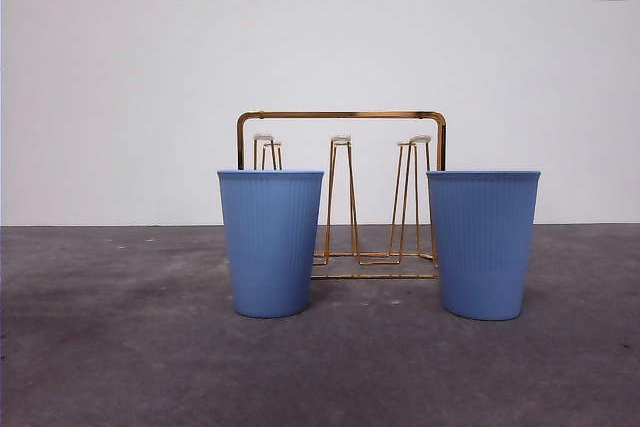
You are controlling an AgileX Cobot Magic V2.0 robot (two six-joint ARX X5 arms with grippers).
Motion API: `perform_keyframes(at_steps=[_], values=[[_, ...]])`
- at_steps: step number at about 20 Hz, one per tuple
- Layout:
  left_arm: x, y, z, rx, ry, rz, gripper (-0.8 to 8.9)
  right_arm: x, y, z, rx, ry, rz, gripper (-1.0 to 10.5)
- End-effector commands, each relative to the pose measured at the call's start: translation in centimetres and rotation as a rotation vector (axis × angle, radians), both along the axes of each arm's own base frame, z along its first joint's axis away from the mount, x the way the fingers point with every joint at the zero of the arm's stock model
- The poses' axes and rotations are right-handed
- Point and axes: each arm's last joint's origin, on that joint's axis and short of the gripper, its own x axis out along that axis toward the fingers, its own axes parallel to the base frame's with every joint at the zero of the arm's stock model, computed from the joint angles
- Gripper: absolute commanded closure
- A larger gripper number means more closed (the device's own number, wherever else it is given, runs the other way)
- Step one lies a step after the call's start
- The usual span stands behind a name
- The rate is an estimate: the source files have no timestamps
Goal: Pick up cup 1,put cup 1 in the cup rack,pick up cup 2,put cup 2 in the cup rack
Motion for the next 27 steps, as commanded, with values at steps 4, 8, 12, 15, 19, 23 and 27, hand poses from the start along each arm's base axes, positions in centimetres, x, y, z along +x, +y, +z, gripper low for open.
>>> perform_keyframes(at_steps=[4,8,12,15,19,23,27], values=[[0.5,-0.2,0.1,-0.024,0.0,-0.06,2.07,0.6,0.0,0.3,0.014,-0.02,-0.001,4.7],[1.3,-0.5,0.3,-0.05,-0.028,-0.125,2.08,2.9,0.2,0.2,0.075,-0.003,0.003,4.7],[1.8,-1.1,0.7,-0.088,-0.072,-0.231,2.08,7.1,1.2,-1.4,0.083,0.097,0.028,4.7],[2.3,-1.5,0.9,-0.106,-0.09,-0.287,2.08,10.6,3.0,-3.1,0.025,0.184,0.043,4.7],[2.7,-2.0,0.7,-0.117,-0.082,-0.337,2.08,15.1,5.8,-5.0,-0.094,0.303,0.047,4.7],[3.0,-2.5,0.8,-0.129,-0.082,-0.363,2.08,18.1,8.0,-6.7,-0.195,0.386,0.046,4.8],[3.1,-2.8,1.1,-0.144,-0.103,-0.403,2.08,19.5,9.1,-8.9,-0.247,0.474,0.057,5.3]])
